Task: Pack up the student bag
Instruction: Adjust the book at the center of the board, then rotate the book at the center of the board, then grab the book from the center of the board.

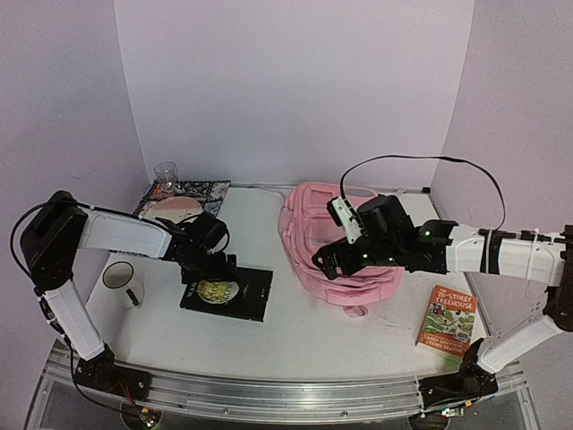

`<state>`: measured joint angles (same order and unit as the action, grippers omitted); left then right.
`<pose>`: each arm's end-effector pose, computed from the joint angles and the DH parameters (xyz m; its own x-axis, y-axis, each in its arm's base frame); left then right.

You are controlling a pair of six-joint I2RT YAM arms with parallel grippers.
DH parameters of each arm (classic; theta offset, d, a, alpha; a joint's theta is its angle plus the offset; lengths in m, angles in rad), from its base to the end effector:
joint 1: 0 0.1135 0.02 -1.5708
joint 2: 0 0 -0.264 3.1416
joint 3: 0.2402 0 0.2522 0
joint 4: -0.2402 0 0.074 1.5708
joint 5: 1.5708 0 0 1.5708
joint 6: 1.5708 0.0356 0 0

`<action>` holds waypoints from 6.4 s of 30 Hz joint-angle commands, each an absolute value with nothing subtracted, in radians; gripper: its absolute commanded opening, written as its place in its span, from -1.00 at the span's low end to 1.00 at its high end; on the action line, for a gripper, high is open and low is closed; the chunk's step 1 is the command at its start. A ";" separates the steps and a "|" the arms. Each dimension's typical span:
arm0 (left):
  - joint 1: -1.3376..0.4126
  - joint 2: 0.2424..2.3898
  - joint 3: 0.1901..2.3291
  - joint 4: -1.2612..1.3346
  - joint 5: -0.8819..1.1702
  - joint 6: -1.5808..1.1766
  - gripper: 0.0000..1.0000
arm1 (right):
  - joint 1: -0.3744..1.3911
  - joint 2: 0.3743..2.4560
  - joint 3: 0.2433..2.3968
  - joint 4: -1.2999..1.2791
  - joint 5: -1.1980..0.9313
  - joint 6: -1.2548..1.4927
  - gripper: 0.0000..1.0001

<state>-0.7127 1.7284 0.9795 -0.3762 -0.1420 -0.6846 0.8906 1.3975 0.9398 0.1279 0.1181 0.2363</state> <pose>0.2521 -0.2112 0.1528 -0.9090 -0.0418 -0.4147 0.0340 0.9842 -0.1737 0.2072 0.2494 0.2837 -0.3624 -0.0783 -0.9287 -0.6347 0.7504 0.1844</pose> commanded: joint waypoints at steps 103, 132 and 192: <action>-0.834 1.537 0.757 -0.330 0.219 -1.011 0.27 | 1.006 1.965 1.209 0.102 -0.230 0.410 0.87; -0.724 1.586 0.886 -0.287 0.159 -0.772 0.85 | 1.032 1.811 0.984 0.345 -0.130 0.832 0.96; -0.865 1.685 0.761 -0.082 0.258 -0.923 0.72 | 1.030 1.733 0.996 0.422 -0.204 0.805 0.60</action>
